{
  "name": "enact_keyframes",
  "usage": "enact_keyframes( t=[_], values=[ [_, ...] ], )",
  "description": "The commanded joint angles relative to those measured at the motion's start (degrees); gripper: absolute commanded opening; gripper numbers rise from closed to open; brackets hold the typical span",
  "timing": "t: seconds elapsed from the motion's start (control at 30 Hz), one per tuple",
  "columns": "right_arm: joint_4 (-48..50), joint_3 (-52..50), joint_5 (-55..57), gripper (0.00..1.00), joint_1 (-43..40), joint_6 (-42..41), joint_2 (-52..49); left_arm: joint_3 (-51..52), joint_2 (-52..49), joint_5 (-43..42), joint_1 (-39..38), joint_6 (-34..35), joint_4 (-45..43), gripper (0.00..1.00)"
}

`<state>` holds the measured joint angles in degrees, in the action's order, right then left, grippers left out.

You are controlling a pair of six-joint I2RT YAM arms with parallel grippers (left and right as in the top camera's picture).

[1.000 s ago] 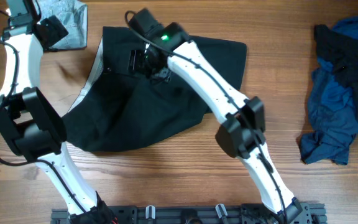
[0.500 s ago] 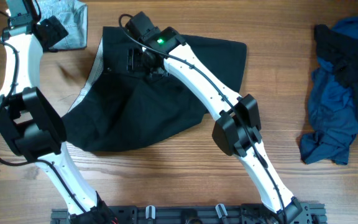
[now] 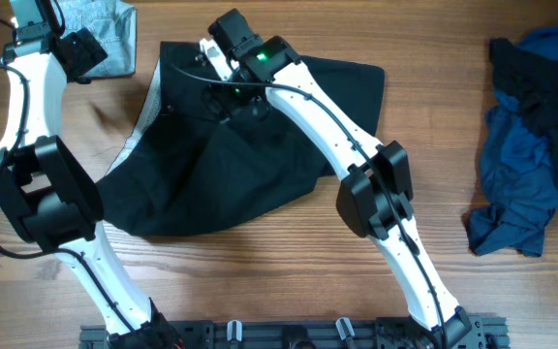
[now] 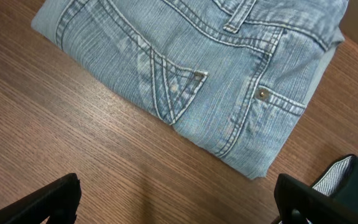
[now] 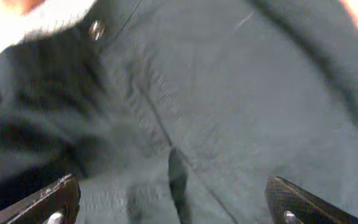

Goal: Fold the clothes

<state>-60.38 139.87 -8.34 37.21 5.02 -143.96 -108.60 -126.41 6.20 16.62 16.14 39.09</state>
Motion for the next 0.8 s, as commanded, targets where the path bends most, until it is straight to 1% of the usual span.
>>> enact_keyframes(
  t=[0.0,0.1,0.2,0.27,0.43,0.5,0.67,0.77],
  values=[
    [-1.53,-0.66,-6.16,0.96,-0.5,5.44,-1.03,-0.24,2.34,0.74,0.17,-0.74,0.0,1.0],
    [-1.75,-2.23,-6.49,0.96,-0.48,5.51,-1.03,-0.24,2.34,0.74,0.17,-0.74,0.0,1.0],
    [-0.96,-4.7,-9.99,0.96,-0.55,5.53,-1.03,-0.24,2.34,0.74,0.17,-0.74,-0.07,1.0],
    [-1.25,-6.93,-11.72,0.94,-0.55,5.44,-1.03,-0.24,2.34,0.74,0.17,-0.74,-0.04,1.0],
    [-0.9,-7.41,-11.87,0.92,-0.55,5.35,-1.03,-0.24,2.34,0.74,0.17,-0.74,-0.04,1.0],
    [-0.68,-7.41,-13.55,0.92,-0.55,5.33,-1.03,-0.24,2.34,0.74,0.17,-0.74,-0.02,1.0],
    [-0.72,-7.43,-15.78,0.84,-0.42,5.31,-1.03,-0.24,2.34,0.74,0.17,-0.74,-0.02,1.0],
    [-1.62,-7.43,-15.74,0.72,-0.39,5.33,-1.03,-0.24,2.34,0.74,0.17,-0.74,-0.02,1.0]
  ],
)
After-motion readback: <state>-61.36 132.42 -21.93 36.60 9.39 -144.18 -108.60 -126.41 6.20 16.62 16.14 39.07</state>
